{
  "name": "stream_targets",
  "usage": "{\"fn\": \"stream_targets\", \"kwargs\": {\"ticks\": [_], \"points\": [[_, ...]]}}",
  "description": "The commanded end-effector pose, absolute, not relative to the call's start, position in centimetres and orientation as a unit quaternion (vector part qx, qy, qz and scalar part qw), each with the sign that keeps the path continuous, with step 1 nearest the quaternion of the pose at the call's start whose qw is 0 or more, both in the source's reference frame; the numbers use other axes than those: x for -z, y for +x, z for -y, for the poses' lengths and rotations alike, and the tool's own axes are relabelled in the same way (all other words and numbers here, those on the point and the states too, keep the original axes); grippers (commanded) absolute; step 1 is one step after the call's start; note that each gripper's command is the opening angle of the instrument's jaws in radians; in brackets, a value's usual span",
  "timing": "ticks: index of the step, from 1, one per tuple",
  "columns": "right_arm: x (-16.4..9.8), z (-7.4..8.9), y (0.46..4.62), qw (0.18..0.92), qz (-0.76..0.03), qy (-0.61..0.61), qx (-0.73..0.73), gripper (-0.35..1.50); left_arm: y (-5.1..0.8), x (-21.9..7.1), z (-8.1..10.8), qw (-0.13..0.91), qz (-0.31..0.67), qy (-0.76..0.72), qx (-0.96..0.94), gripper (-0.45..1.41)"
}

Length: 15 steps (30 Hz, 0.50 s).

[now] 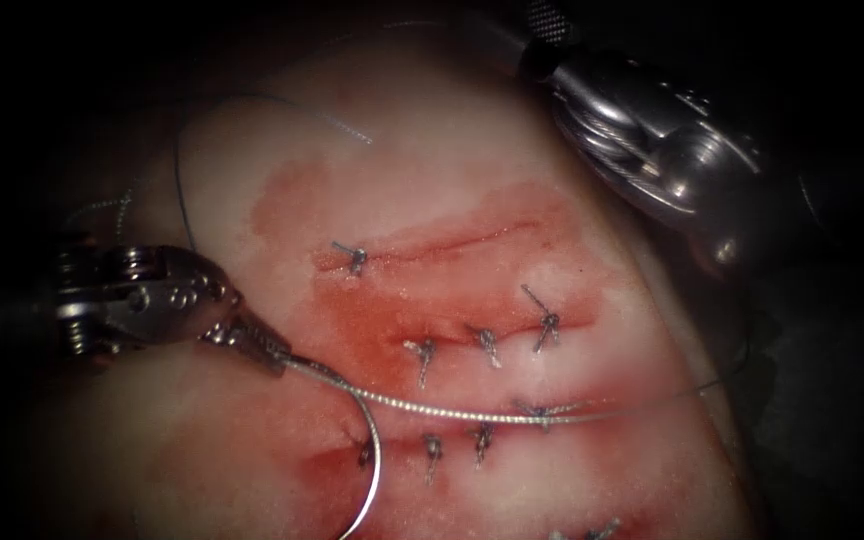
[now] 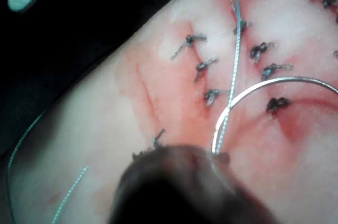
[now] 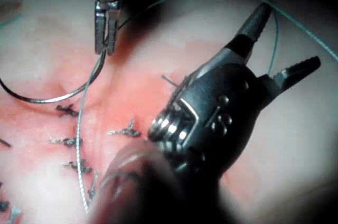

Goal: Wound Closure
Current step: Pick up the needle using the left gripper

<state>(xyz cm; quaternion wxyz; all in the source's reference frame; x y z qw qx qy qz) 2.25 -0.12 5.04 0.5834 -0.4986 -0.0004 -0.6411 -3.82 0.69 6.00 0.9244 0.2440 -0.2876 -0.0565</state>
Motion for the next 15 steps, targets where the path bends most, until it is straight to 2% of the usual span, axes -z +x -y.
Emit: {"fn": "stream_targets", "kwargs": {"ticks": [1,9,12,13,14,15], "points": [[-5.09,0.16,2.34,0.582,-0.001,-0.500,0.641,1.31,-3.86,-6.06,-0.78,0.926,0.285,0.241,0.064,-0.08],[-5.11,0.22,2.39,0.582,-0.001,-0.503,0.639,1.31,-3.72,-6.22,-1.01,0.939,0.241,0.197,0.146,0.02],[-5.14,0.26,2.43,0.580,-0.003,-0.505,0.639,1.31,-3.71,-6.29,-1.08,0.939,0.235,0.190,0.167,0.02],[-5.14,0.27,2.44,0.579,-0.002,-0.505,0.639,1.31,-3.70,-6.30,-1.10,0.939,0.234,0.187,0.172,-0.05],[-5.15,0.28,2.45,0.579,-0.002,-0.506,0.639,1.31,-3.70,-6.31,-1.12,0.938,0.232,0.184,0.178,0.04],[-5.15,0.28,2.45,0.579,-0.002,-0.506,0.639,1.31,-3.70,-6.31,-1.12,0.938,0.232,0.184,0.178,0.04]]}}
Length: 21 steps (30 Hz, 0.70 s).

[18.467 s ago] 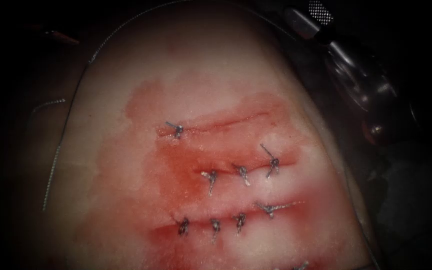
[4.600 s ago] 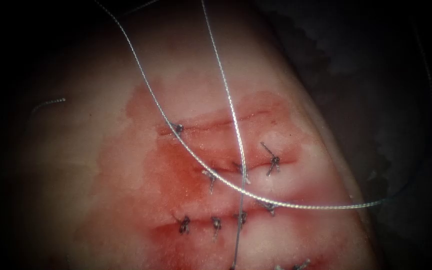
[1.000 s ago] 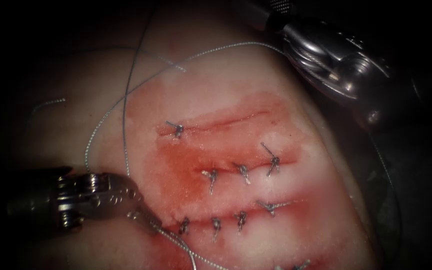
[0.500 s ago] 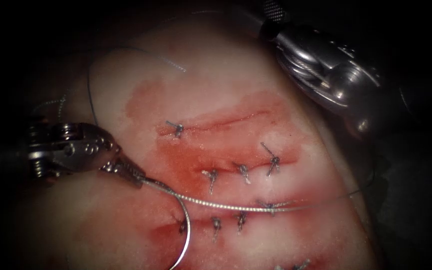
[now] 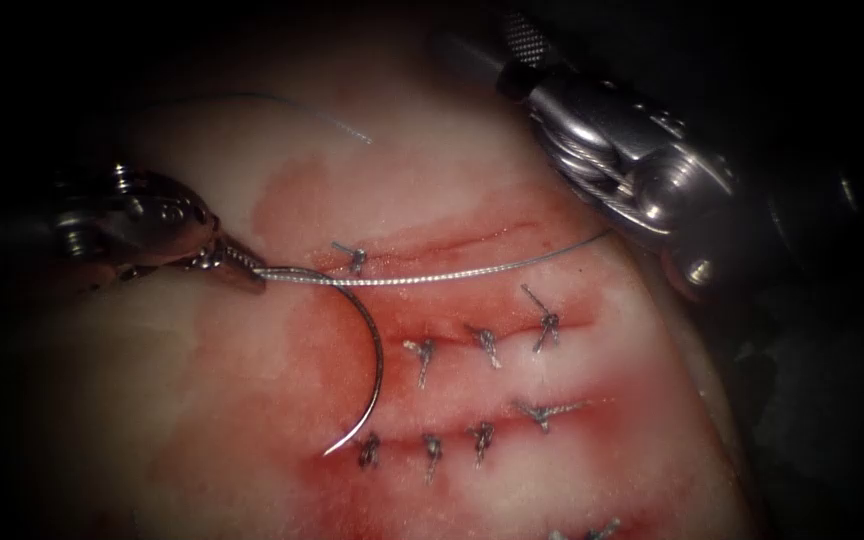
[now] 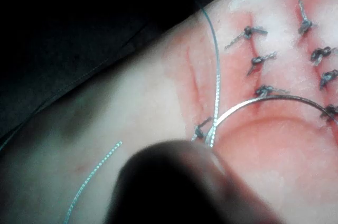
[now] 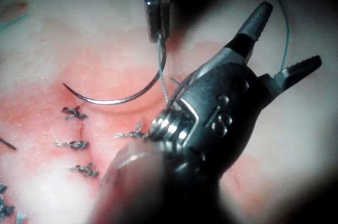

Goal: Wound Closure
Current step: Pick up the needle using the left gripper

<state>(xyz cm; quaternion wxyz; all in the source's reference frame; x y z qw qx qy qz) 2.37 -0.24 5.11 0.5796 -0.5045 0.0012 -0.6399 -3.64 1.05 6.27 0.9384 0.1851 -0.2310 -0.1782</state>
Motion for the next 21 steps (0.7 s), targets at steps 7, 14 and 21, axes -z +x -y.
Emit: {"fn": "stream_targets", "kwargs": {"ticks": [7,14,21], "points": [[-5.18,0.33,2.49,0.575,-0.004,-0.509,0.640,1.31,-3.67,-6.34,-1.22,0.938,0.226,0.177,0.192,1.11],[-5.19,0.35,2.49,0.577,-0.005,-0.509,0.638,1.31,-3.60,-5.92,-1.56,0.904,0.202,0.210,0.311,1.38],[-5.21,0.37,2.52,0.580,-0.007,-0.510,0.635,1.35,-3.86,-5.66,-1.10,0.750,0.144,0.367,0.531,0.91]]}}
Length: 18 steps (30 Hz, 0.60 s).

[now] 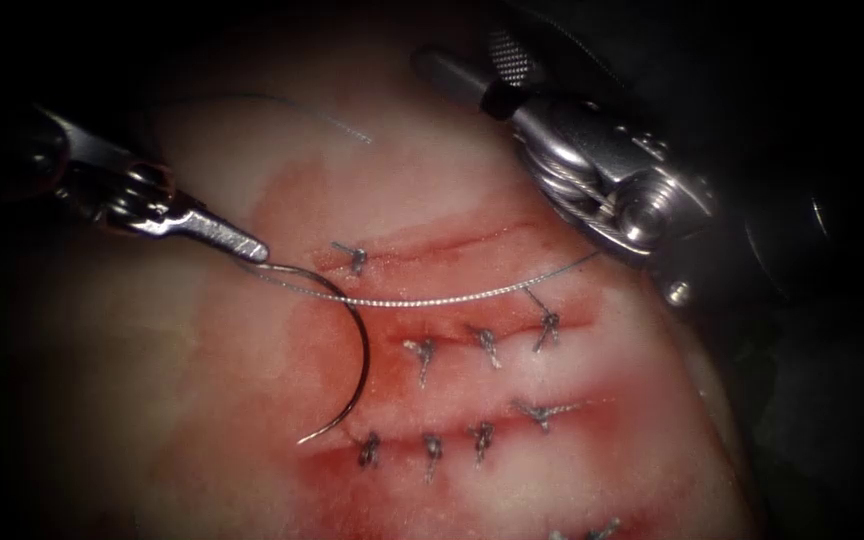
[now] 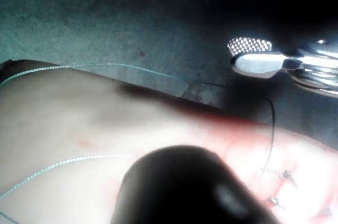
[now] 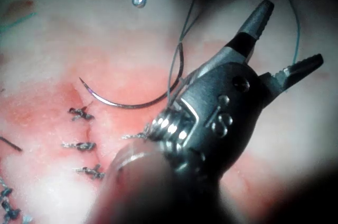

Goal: Wound Closure
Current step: Pick up the needle using the left gripper

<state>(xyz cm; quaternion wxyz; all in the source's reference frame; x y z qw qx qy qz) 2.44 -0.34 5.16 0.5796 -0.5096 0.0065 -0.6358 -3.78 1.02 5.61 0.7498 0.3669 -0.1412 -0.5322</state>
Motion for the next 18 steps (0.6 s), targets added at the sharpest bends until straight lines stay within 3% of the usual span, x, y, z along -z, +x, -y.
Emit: {"fn": "stream_targets", "kwargs": {"ticks": [1,3,6,7,9,10,15,18], "points": [[-5.21,0.38,2.52,0.582,-0.009,-0.510,0.633,1.35,-3.96,-5.71,-0.94,0.741,0.135,0.431,0.498,0.76],[-5.21,0.38,2.53,0.582,-0.008,-0.510,0.633,1.35,-4.07,-5.80,-0.73,0.745,0.134,0.463,0.462,0.69],[-5.22,0.40,2.54,0.581,-0.008,-0.511,0.633,1.35,-4.32,-5.96,-0.59,0.790,0.171,0.433,0.399,0.83],[-5.22,0.41,2.55,0.583,-0.010,-0.511,0.632,1.35,-4.37,-6.00,-0.56,0.795,0.174,0.428,0.394,0.96],[-5.22,0.41,2.55,0.583,-0.009,-0.511,0.632,1.35,-4.40,-6.03,-0.54,0.799,0.180,0.417,0.395,1.06],[-5.23,0.42,2.56,0.585,-0.011,-0.511,0.630,1.35,-4.47,-6.12,-0.49,0.816,0.209,0.372,0.389,1.25],[-5.26,0.46,2.60,0.584,-0.010,-0.511,0.631,1.35,-4.55,-6.32,-0.36,0.820,0.215,0.353,0.395,1.32],[-5.28,0.49,2.62,0.582,-0.010,-0.513,0.631,1.35,-4.60,-6.40,-0.35,0.817,0.210,0.358,0.400,1.23]]}}
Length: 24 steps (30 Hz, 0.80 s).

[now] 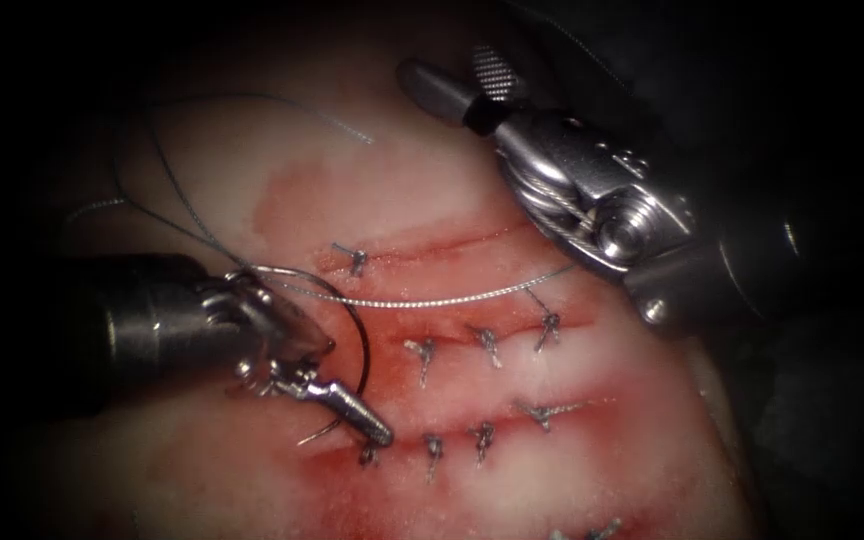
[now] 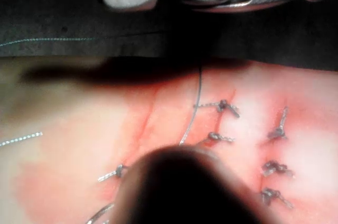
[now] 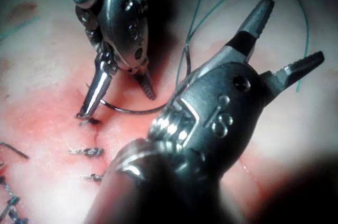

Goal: Wound Closure
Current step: Pick up the needle using the left gripper

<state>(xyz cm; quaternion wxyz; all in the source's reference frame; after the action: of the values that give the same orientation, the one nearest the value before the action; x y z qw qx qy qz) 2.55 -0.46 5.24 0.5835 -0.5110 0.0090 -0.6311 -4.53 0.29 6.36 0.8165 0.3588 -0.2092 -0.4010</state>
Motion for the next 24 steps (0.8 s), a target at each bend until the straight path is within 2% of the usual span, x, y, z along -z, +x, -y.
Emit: {"fn": "stream_targets", "kwargs": {"ticks": [1,2,4,5,7,8,11,12,13,14,15,24], "points": [[-5.28,0.49,2.62,0.582,-0.010,-0.513,0.631,1.35,-4.60,-6.40,-0.35,0.817,0.210,0.358,0.400,1.23],[-5.29,0.50,2.63,0.582,-0.010,-0.513,0.631,1.35,-4.59,-6.38,-0.38,0.811,0.204,0.362,0.412,1.00],[-5.29,0.51,2.64,0.582,-0.009,-0.513,0.631,1.35,-4.58,-6.37,-0.38,0.804,0.198,0.366,0.426,0.86],[-5.29,0.51,2.64,0.581,-0.011,-0.514,0.631,1.35,-4.57,-6.37,-0.37,0.796,0.190,0.370,0.439,0.73],[-5.29,0.51,2.64,0.581,-0.010,-0.514,0.631,1.35,-4.56,-6.38,-0.37,0.790,0.185,0.373,0.451,0.69],[-5.29,0.51,2.65,0.583,-0.012,-0.514,0.629,1.35,-4.56,-6.40,-0.35,0.781,0.177,0.375,0.467,0.53],[-5.29,0.52,2.65,0.582,-0.013,-0.514,0.630,1.35,-4.55,-6.38,-0.34,0.765,0.165,0.381,0.492,0.19],[-5.29,0.52,2.65,0.582,-0.013,-0.514,0.630,1.35,-4.55,-6.38,-0.34,0.765,0.165,0.381,0.492,0.19],[-5.29,0.52,2.65,0.582,-0.013,-0.514,0.630,1.35,-4.54,-6.35,-0.34,0.763,0.167,0.380,0.496,-0.03],[-5.29,0.52,2.65,0.582,-0.013,-0.514,0.630,1.35,-4.53,-6.31,-0.36,0.763,0.164,0.373,0.501,-0.40],[-5.29,0.52,2.65,0.582,-0.013,-0.514,0.630,1.35,-4.53,-6.29,-0.36,0.767,0.158,0.367,0.503,-0.45],[-5.30,0.54,2.68,0.583,-0.015,-0.515,0.628,1.35,-4.46,-6.26,-0.40,0.789,0.123,0.323,0.509,-0.45]]}}
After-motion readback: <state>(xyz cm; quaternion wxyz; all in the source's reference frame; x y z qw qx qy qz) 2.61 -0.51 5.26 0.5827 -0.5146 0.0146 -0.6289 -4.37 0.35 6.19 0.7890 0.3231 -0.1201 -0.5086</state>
